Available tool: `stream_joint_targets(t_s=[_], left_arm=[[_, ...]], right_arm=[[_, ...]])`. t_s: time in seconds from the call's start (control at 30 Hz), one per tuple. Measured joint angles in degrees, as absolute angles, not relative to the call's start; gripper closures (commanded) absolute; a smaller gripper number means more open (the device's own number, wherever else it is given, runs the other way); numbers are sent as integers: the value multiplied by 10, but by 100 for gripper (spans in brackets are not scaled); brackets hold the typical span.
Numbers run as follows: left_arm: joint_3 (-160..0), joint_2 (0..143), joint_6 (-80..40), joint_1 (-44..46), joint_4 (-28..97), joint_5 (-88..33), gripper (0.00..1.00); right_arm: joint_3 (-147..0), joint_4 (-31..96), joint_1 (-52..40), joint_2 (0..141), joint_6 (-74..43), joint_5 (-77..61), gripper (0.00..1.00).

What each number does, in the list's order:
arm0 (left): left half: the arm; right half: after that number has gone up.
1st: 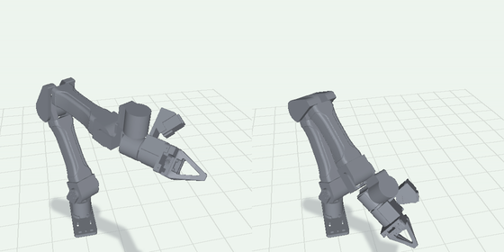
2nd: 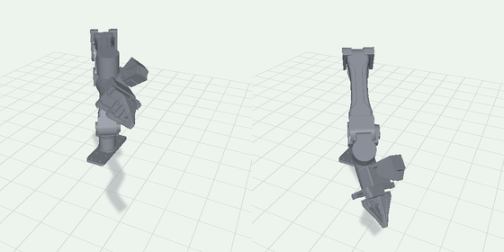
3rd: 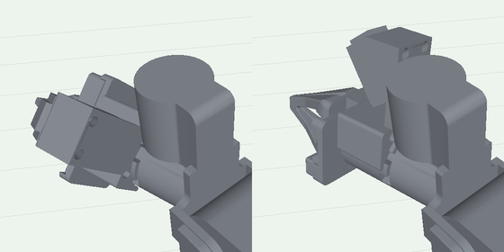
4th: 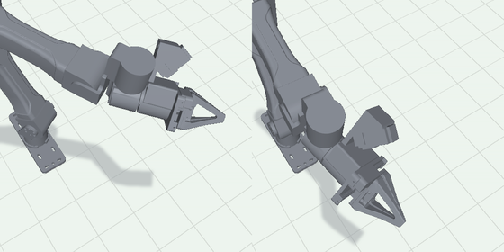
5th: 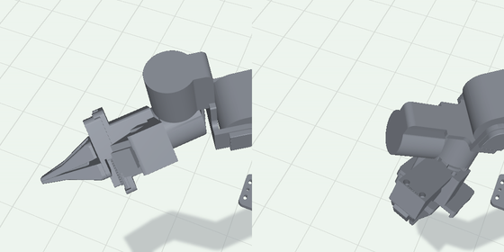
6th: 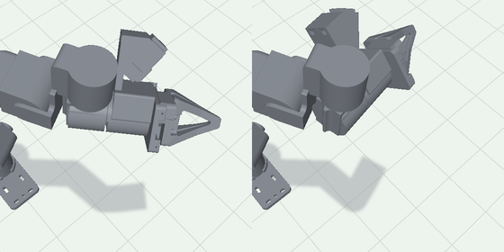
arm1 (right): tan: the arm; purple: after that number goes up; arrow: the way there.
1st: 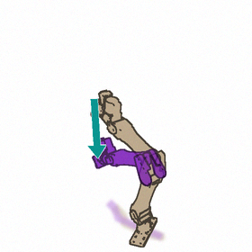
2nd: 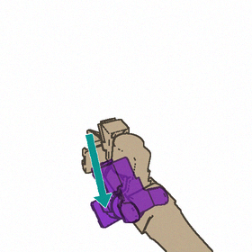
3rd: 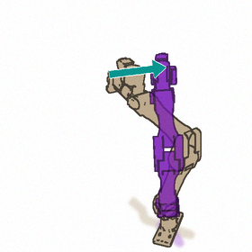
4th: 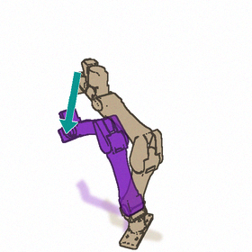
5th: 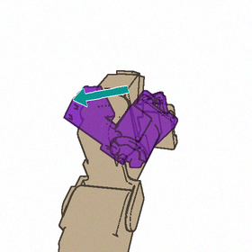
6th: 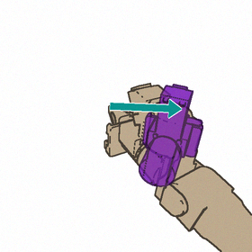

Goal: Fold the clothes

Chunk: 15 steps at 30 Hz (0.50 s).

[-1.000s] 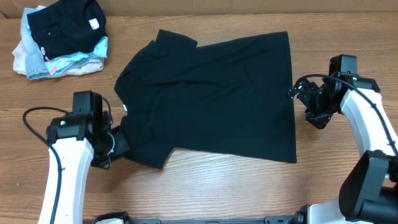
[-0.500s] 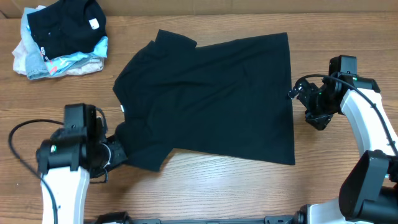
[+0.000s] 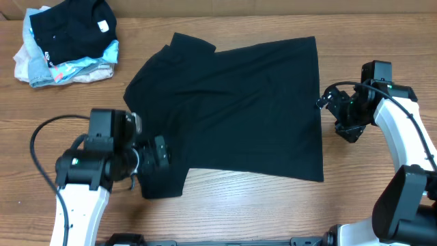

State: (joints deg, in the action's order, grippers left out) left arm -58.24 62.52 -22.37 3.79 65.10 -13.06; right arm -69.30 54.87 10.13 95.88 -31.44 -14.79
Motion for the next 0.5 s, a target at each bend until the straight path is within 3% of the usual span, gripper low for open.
stream_joint_targets(t_s=[0.1, 0.17, 0.23, 0.27, 0.33, 0.37, 0.47, 0.5], left_arm=[[-582, 659, -223, 38, 596, -113, 1], [-583, 686, -223, 38, 548, -95, 9], [-583, 714, -215, 38, 500, -75, 19], [-583, 731, -208, 38, 473, -66, 30], [-584, 771, -191, 38, 415, -50, 48], [-584, 791, -187, 38, 393, -44, 62], [-585, 856, -176, 38, 337, -33, 96], [-585, 881, -171, 38, 320, -29, 96]], right_arm=[[-693, 535, 101, 959, -314, -157, 0], [-693, 526, 99, 959, -314, -162, 2], [-693, 515, 95, 959, -312, -163, 11], [-693, 509, 91, 959, -311, -163, 20], [-693, 500, 77, 959, -310, -161, 61], [-693, 498, 69, 959, -312, -160, 78], [-693, 496, 39, 959, -316, -145, 91], [-693, 498, 28, 959, -319, -134, 91]])
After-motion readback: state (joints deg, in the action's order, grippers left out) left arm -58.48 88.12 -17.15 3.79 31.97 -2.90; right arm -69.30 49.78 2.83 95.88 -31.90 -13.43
